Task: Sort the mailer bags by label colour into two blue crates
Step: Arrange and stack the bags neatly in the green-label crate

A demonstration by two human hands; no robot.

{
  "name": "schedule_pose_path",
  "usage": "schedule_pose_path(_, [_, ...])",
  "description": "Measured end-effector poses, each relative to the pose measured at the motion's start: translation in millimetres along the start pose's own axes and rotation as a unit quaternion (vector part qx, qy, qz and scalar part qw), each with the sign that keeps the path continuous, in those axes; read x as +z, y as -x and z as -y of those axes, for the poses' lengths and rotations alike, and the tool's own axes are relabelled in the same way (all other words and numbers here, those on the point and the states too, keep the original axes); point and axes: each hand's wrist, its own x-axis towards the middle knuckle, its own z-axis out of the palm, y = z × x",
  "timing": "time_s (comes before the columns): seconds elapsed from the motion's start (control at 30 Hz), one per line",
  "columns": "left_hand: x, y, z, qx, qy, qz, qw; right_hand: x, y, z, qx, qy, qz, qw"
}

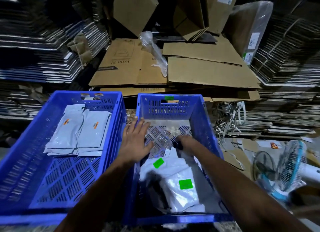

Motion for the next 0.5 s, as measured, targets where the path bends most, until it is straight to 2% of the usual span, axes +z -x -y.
schedule_pose_path(0.1, [3.7,-0.2,-1.8,0.005,-0.021,0.003,1.0,30.0,-39.8,-27.1,-0.004,0.103,0.069,0.992])
schedule_pose_path(0.17, [5.8,-2.2,-2.8,0.014,-0.052,0.011,0.998,21.8,-35.4,-19.5,-0.016,0.053,0.128,0.99])
schedule_pose_path(0.27, [4.6,-4.6,-5.8,0.029,-0.087,0.011,0.996,-8.7,-3.7,3.7,-0.01,0.088,0.175,0.981])
schedule_pose_path(0.37, [0.3,-3.8,-17.0,0.148,-0.141,0.017,0.979,-14.4,-1.6,-2.2,-0.026,0.106,0.13,0.985])
schedule_pose_path(0.43, [9.3,-2.2,-27.0,0.233,-0.139,0.077,0.959,-20.1,1.0,-6.6,-0.041,0.113,0.119,0.986])
schedule_pose_path(0.5, [31.0,0.2,-36.8,0.231,-0.098,0.174,0.952,-24.8,8.0,-5.1,-0.055,0.098,0.12,0.986])
